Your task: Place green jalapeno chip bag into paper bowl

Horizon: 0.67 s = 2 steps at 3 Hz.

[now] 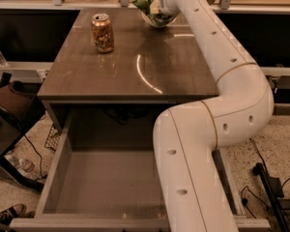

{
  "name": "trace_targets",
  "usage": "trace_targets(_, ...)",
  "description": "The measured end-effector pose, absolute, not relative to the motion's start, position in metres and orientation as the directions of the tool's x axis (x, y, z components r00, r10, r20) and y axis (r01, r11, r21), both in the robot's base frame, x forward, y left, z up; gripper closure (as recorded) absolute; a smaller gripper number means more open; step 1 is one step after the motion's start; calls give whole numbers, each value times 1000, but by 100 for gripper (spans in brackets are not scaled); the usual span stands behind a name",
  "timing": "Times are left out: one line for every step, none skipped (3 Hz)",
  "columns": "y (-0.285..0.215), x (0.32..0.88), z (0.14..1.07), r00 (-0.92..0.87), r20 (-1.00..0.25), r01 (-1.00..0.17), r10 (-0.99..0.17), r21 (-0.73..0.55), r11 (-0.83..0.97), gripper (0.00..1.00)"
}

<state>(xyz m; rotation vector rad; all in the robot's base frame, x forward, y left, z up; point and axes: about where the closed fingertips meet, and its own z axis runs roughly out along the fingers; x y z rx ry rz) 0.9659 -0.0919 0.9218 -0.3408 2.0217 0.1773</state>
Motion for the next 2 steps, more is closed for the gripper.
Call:
trace_targets(-105, 967, 935, -404, -899, -288, -167, -48, 956, 100)
trace_targets(-115, 965, 955, -370, -910, -272, -189, -88, 958, 100)
